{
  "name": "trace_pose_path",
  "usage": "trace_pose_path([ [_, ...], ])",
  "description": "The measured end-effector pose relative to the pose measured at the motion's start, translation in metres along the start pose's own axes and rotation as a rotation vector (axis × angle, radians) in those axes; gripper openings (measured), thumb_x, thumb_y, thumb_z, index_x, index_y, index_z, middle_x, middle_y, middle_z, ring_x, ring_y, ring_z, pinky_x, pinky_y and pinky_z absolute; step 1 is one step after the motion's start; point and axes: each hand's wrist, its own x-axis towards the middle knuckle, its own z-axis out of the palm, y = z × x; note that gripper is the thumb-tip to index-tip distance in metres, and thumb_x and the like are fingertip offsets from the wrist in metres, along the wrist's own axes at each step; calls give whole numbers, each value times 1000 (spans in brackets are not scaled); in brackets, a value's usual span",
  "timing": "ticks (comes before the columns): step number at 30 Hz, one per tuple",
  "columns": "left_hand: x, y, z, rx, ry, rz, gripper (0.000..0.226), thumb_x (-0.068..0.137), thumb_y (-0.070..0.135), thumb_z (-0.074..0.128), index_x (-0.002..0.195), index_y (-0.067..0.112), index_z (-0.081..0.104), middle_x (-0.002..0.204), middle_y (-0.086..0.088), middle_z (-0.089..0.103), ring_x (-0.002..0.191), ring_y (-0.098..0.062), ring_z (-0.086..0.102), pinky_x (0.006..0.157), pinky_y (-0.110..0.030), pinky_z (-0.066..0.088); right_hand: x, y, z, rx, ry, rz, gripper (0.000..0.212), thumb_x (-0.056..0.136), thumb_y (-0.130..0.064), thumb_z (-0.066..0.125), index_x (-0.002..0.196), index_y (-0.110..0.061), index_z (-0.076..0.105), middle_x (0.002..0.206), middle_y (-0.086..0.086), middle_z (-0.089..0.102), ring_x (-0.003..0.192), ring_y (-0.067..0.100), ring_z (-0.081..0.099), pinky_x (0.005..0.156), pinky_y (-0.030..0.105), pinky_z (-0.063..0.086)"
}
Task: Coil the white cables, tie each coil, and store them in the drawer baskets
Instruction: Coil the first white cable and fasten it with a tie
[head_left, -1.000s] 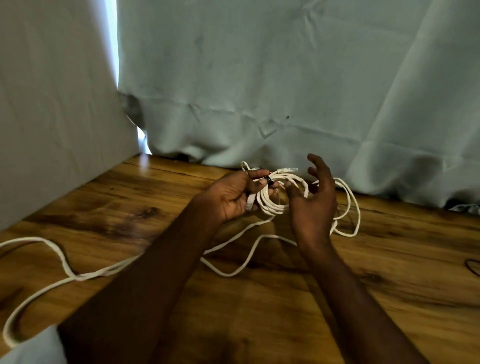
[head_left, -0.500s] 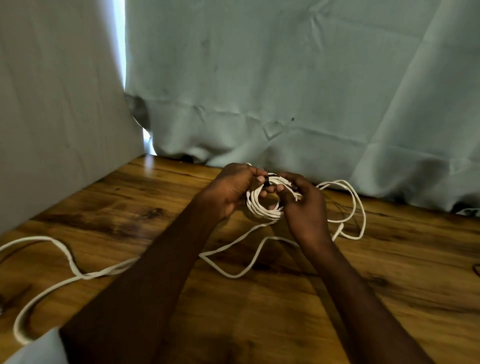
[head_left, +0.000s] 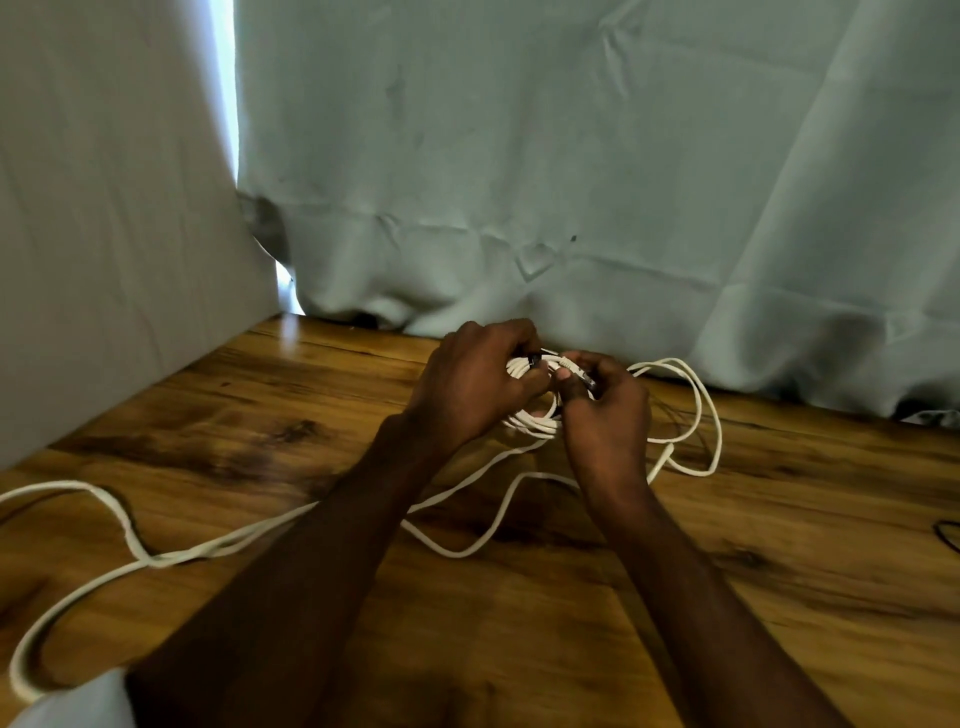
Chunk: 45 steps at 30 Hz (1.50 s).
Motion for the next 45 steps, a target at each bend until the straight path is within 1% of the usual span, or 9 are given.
trace_pose_path([
  [7, 0, 2, 0, -31, -87, 15, 27, 80, 36, 73, 102, 31, 57, 90, 10, 70, 85, -15, 66, 71, -38, 54, -2, -4, -1, -22, 37, -47, 17, 95, -7, 69, 108, -14, 75, 100, -2, 76, 96, 13, 72, 91, 39, 58],
  [12, -1, 2, -2, 21, -38, 47, 19, 78, 33, 67, 94, 28, 58, 81, 6, 67, 78, -22, 63, 67, -41, 51, -7, -6, 1, -43, 0, -109, 17, 95, -6, 68, 108, -15, 75, 93, -14, 72, 89, -6, 68, 78, 9, 50],
  [20, 3, -1, -1, -187, -9, 6, 12, 78, 20, 78, 86, 23, 70, 78, 11, 71, 76, -7, 66, 72, -38, 53, -1, 0, 0, 94, -62, -42, 18, 94, -6, 68, 105, -19, 74, 103, -2, 77, 99, 18, 74, 90, 47, 60],
  [23, 6, 0, -2, -292, 9, -59, 15, 73, 18, 83, 84, 21, 74, 78, 11, 74, 74, -6, 70, 72, -39, 58, 2, 1, -4, 232, -125, -10, 21, 96, 2, 63, 108, -12, 72, 105, 10, 76, 92, 31, 74, 73, 37, 62],
  [27, 5, 1, -2, -305, -8, -77, 14, 74, 23, 82, 84, 25, 73, 76, 12, 73, 72, -6, 71, 72, -44, 59, 3, -4, -8, 278, -172, 7, 21, 98, 7, 57, 111, -3, 69, 93, 10, 74, 63, 13, 69, 57, 22, 54],
  [30, 5, -1, -3, -236, -22, -48, 13, 78, 29, 77, 89, 28, 70, 80, 13, 72, 79, -5, 68, 75, -40, 57, 3, -6, -7, 299, -209, 39, 21, 100, 2, 58, 116, -6, 68, 100, 14, 75, 66, 20, 69, 62, 29, 55],
  [34, 4, 0, -3, -223, -24, -8, 17, 83, 14, 74, 92, 27, 68, 81, 12, 71, 78, -5, 67, 73, -36, 56, 2, -13, -4, 468, -228, 240, 19, 100, -11, 63, 119, -6, 67, 96, 16, 75, 62, 21, 64, 59, 29, 55],
  [41, 9, 1, 7, -499, -49, -236, 35, 71, 16, 89, 100, 15, 70, 89, 0, 77, 84, -14, 74, 80, -35, 58, 8, -17, -11, 858, -245, 436, 23, 95, -3, 52, 111, 2, 68, 89, 12, 73, 64, 14, 70, 57, 22, 57],
  [45, 9, 3, 9, -765, -82, -337, 25, 84, -3, 78, 104, -2, 65, 93, -23, 75, 75, -28, 72, 70, -37, 60, 9, -19, -16, 1025, -350, 475, 42, 81, -9, 55, 121, 2, 65, 101, 20, 73, 75, 25, 73, 66, 35, 64],
])
